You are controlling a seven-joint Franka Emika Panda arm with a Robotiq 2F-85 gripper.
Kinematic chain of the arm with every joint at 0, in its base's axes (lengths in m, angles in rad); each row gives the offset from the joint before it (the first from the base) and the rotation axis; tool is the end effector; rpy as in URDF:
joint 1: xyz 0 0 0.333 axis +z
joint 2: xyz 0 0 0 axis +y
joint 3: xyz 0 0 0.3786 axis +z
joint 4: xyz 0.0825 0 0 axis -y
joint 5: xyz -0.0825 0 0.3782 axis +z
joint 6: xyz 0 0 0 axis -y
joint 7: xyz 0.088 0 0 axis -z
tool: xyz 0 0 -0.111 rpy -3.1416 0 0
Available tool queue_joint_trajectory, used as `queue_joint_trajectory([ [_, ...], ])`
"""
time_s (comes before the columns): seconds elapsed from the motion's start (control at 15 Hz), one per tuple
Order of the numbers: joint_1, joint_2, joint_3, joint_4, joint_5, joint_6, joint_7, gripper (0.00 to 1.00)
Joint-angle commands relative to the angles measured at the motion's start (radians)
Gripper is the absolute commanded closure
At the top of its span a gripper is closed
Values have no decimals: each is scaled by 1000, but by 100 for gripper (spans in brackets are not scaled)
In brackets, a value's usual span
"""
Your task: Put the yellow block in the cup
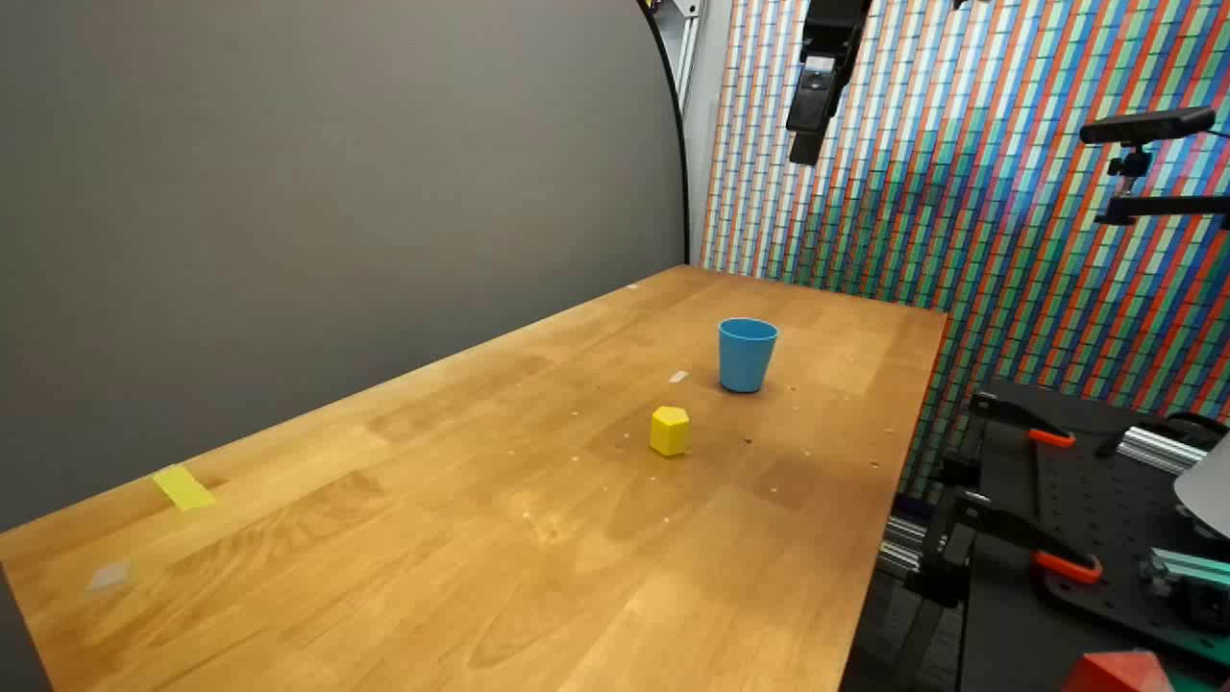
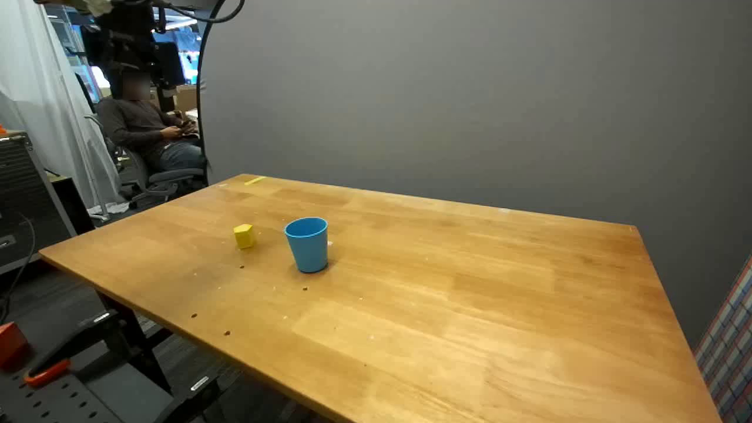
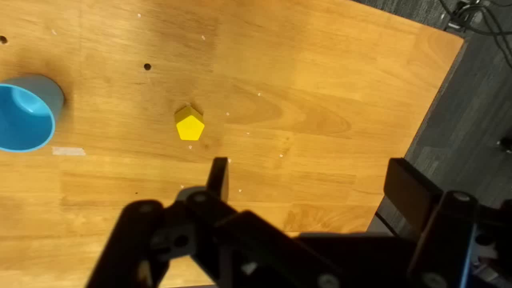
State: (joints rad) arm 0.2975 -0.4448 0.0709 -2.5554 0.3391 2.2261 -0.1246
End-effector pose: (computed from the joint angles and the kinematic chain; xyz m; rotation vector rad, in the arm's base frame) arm 0.3495 0.1494 0.4874 -2.8460 -0.4240 -0.1242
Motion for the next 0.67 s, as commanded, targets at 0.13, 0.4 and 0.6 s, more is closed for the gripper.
queue_joint_trajectory([
  [0.13,-15,-3,14,12,7,-4,-5,0],
  [0.4,-61,163,58,146,-75,-16,111,0],
  [0.6,-94,324,98,279,-181,-49,214,0],
])
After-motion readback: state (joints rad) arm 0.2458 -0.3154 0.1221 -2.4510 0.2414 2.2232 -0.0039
